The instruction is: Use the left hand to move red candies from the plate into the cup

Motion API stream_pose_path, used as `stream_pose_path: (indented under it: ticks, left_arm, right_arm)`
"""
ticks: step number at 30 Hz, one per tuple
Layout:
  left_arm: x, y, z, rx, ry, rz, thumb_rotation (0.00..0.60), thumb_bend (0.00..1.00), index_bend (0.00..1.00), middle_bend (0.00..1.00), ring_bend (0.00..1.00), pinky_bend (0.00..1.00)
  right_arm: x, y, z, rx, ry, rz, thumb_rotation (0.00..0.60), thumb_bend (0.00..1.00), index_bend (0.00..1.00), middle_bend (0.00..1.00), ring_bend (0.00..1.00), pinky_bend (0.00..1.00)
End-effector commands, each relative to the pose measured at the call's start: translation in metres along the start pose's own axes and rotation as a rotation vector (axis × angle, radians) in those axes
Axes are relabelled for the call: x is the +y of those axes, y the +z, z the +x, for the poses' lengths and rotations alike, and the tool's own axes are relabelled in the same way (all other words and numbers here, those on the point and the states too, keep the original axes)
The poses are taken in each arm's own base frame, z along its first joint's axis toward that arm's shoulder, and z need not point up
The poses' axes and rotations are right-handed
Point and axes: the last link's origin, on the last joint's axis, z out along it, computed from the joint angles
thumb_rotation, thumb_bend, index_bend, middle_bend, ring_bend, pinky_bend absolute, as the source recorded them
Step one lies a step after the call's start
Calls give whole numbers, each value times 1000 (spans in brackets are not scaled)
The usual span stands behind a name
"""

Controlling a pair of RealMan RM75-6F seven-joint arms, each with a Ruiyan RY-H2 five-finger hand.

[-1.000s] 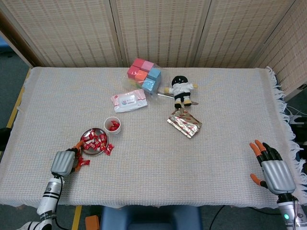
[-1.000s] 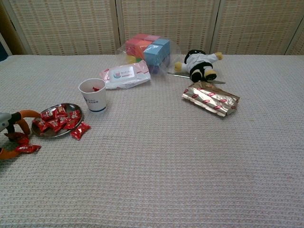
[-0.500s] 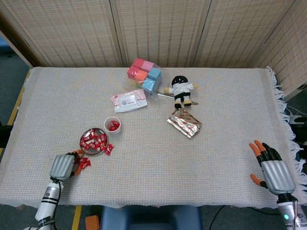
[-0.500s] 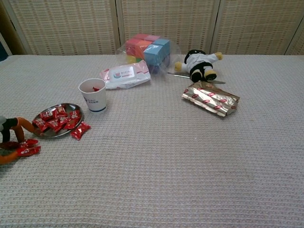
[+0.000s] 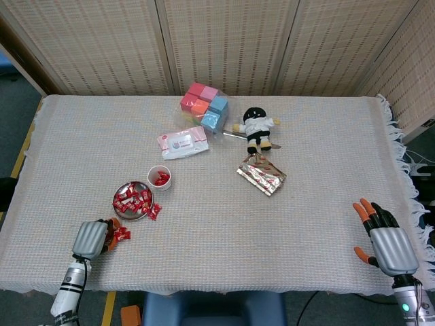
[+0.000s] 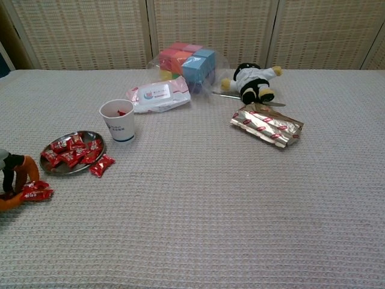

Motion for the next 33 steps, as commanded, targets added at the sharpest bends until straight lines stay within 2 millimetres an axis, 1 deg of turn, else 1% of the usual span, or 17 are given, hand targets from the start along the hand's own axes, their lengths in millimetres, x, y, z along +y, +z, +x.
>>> stream_pose_path:
  ticks: [1,4,9,12,15,17,21,24,28,33]
  left_arm:
    - [0,-1,0,-2,-5,-3,600,507,543,622,577,1000]
    - [0,-3,-3,-21,-4,-6,600,550,576,647,587,1000]
    - [1,-2,-3,-20,-27,-5,600,585,626,690,614,1000]
    - [2,-1,3,4,-75,-13,600,608,655,719,627,1000]
    - [2,4,16,35,-108,-21,600,612,655,720,630,1000]
    - [3,10,27,56,-126,-28,600,608,654,719,630,1000]
    - [11,34,47,87,-121,-45,600,607,652,719,629,1000]
    - [24,58,61,96,-92,-67,600,604,646,713,629,1000]
    - [52,93,76,114,-66,-94,600,605,641,708,629,1000]
    - [82,123,82,130,-49,-115,600,608,630,694,630,1000]
  right_arm:
    - [0,0,0,1,0,0,600,137,0,0,0,137]
    - [0,0,0,1,-1,0,600,137,0,0,0,137]
    - [0,0,0,1,-1,-1,600,137,0,0,0,138]
    - [0,0,0,1,0,-3,600,137,0,0,0,138]
    - [1,1,0,1,0,-5,600,137,0,0,0,138]
    - [1,1,0,0,-1,-7,600,137,0,0,0,139]
    - [1,3,-1,-5,-5,-9,600,137,0,0,0,139]
    - [1,5,-2,-6,-8,-14,600,137,0,0,0,140]
    - [2,8,-4,-11,-12,-26,600,137,0,0,0,141]
    - [4,12,-5,-18,-15,-43,600,137,0,0,0,141]
